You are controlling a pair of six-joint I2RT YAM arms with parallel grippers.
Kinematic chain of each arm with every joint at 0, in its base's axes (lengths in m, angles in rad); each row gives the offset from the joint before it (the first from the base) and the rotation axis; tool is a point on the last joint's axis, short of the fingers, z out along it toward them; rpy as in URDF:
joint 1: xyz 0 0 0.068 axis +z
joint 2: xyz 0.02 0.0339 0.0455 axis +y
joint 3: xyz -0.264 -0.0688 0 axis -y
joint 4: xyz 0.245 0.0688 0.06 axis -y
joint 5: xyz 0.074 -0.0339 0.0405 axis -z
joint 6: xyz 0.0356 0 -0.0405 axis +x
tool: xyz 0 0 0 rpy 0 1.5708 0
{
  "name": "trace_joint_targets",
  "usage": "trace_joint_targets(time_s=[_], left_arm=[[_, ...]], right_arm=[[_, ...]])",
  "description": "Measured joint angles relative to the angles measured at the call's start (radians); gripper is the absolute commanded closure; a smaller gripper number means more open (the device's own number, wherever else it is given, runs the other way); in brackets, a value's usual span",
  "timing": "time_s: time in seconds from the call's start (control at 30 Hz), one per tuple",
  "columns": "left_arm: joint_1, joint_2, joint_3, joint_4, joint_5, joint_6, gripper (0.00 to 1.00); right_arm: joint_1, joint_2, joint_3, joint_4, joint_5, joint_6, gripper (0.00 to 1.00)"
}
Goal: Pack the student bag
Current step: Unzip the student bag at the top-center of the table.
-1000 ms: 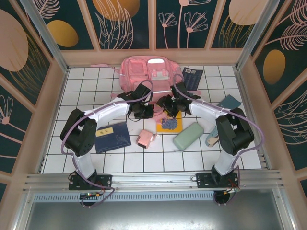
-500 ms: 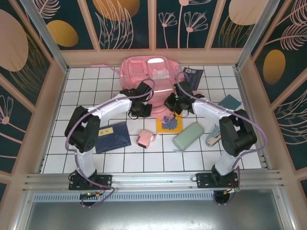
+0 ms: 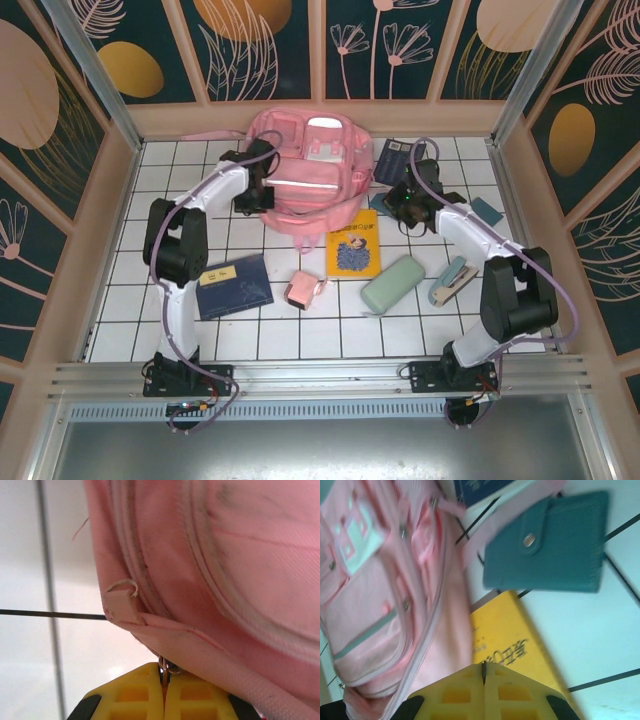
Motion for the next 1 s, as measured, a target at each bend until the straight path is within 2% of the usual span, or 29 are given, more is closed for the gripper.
trace_joint_targets(time_s=[0.13,0.23,0.3,0.4,0.57,0.67,0.77,0.83,0.87,0.9,1.0], left_arm=[[0.024,0.043,0.047,-0.059,0.003,0.014,1.00],[0.018,0.026,0.032,-0.047,0.054,0.015,1.00],[0.011,-0.005,-0.005,-0.017,0.089,0.014,1.00],[0.000,-0.062,-0.061,0.026,0.124,0.014,1.00],[-0.060,-0.176,-0.157,0.085,0.178,0.014,1.00],[-0.118,-0.232,-0.210,0.121,0.226,0.002,1.00],[-0.166,-0.268,-0.251,0.151,0.275,-0.014,1.00],[-0.185,-0.285,-0.273,0.162,0.298,-0.025,1.00],[-0.187,-0.291,-0.279,0.164,0.305,-0.028,1.00],[-0.187,-0.299,-0.285,0.168,0.309,-0.031,1.00],[-0.184,-0.316,-0.299,0.176,0.317,-0.035,1.00]], right_arm=[[-0.002,-0.010,-0.001,-0.003,-0.005,-0.026,0.98],[-0.002,-0.010,-0.012,0.024,-0.067,-0.029,0.60],[0.007,0.001,-0.018,0.058,-0.120,-0.021,0.47],[0.048,0.040,-0.018,0.107,-0.178,-0.006,0.41],[0.126,0.128,-0.017,0.135,-0.242,0.037,0.40],[0.131,0.154,-0.017,0.135,-0.252,0.060,0.41],[0.125,0.158,-0.017,0.136,-0.247,0.077,0.52],[0.117,0.163,-0.017,0.134,-0.240,0.082,0.67],[0.114,0.169,-0.013,0.126,-0.237,0.081,0.78],[0.113,0.180,-0.001,0.112,-0.234,0.077,0.97],[0.113,0.226,0.055,0.078,-0.219,0.061,1.00]])
